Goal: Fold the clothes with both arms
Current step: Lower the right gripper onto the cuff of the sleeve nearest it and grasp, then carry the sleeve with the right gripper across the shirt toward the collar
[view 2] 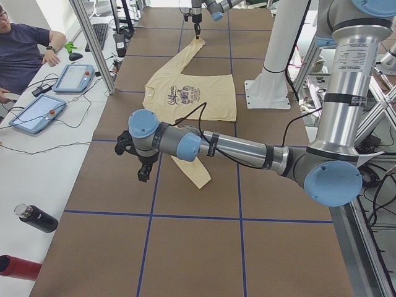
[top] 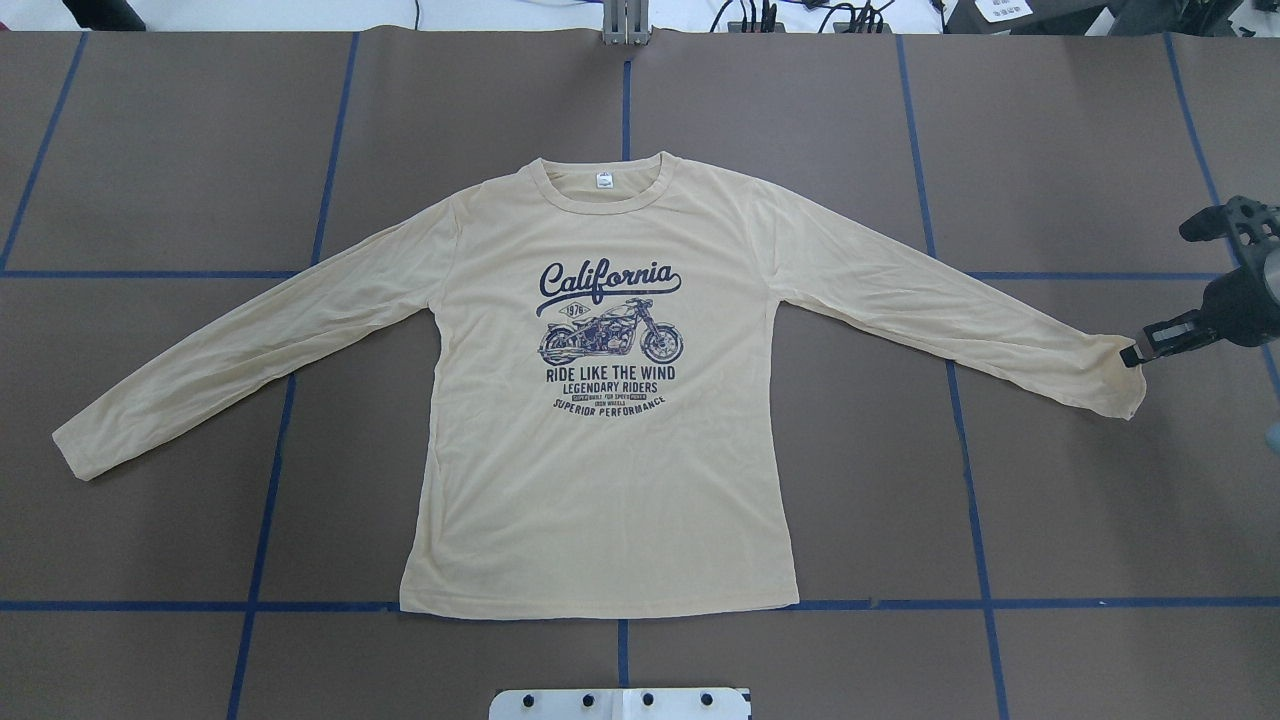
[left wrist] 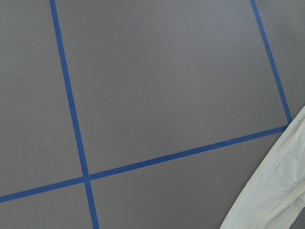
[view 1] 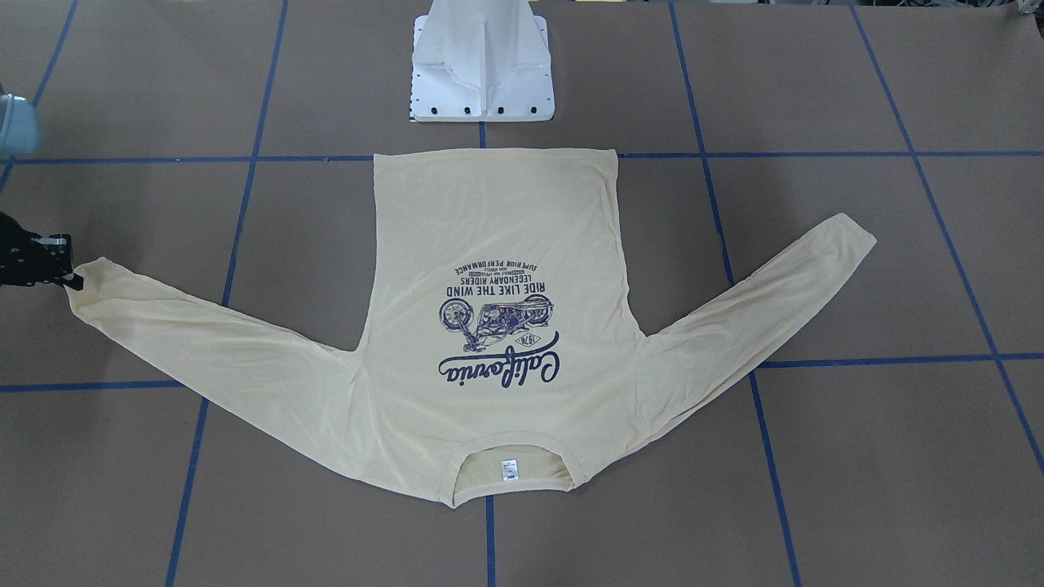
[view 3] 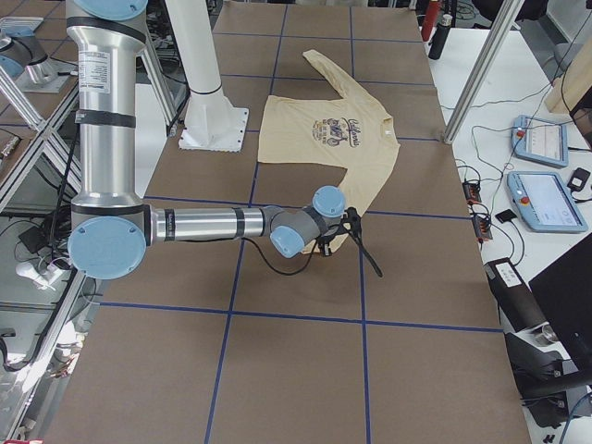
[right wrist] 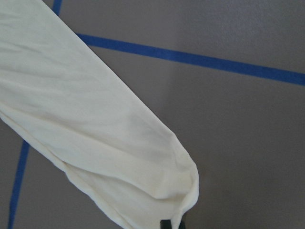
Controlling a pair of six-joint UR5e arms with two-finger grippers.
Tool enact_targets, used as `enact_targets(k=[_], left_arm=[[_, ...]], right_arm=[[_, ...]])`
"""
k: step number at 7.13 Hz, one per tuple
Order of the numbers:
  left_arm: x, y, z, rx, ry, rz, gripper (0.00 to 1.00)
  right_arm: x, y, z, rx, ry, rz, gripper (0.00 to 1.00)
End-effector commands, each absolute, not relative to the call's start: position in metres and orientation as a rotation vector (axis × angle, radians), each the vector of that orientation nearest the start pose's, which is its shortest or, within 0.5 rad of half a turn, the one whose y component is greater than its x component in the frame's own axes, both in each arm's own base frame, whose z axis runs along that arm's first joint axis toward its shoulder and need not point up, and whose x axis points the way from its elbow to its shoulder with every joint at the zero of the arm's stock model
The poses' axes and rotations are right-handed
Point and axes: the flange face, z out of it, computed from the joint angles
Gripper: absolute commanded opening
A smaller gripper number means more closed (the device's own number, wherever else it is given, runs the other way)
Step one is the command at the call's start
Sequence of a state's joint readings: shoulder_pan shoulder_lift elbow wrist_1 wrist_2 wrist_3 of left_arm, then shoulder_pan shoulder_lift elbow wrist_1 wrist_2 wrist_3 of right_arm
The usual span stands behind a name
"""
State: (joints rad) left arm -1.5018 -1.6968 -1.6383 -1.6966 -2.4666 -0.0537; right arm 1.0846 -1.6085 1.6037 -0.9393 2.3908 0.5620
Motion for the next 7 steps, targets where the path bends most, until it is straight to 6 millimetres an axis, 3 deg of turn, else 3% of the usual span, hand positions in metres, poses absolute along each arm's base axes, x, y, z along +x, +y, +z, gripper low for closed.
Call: enact_targets(k=[1, 2, 5, 7], left_arm=[[-0.017, -0.556, 0.538, 0.238, 0.903, 0.155, 0.99], [-0.017, -0.556, 0.538, 0.238, 0.903, 0.155, 0.99], [-0.018, -0.561, 0.542, 0.232, 0.903, 0.150, 0.99], [-0.018, -0.560, 0.543, 0.228, 0.903, 0.147, 0.99]], right_arm=[[-0.192, -0.489, 0.510, 0.120, -1.078, -0.089, 0.00], [-0.205, -0.511, 0.469, 0.131, -1.121, -0.060, 0.00], [-0.288, -0.560, 0.319, 0.039, -1.264, 0.097, 0.00], [-0.308, -0.576, 0.249, 0.067, -1.325, 0.096, 0.00]])
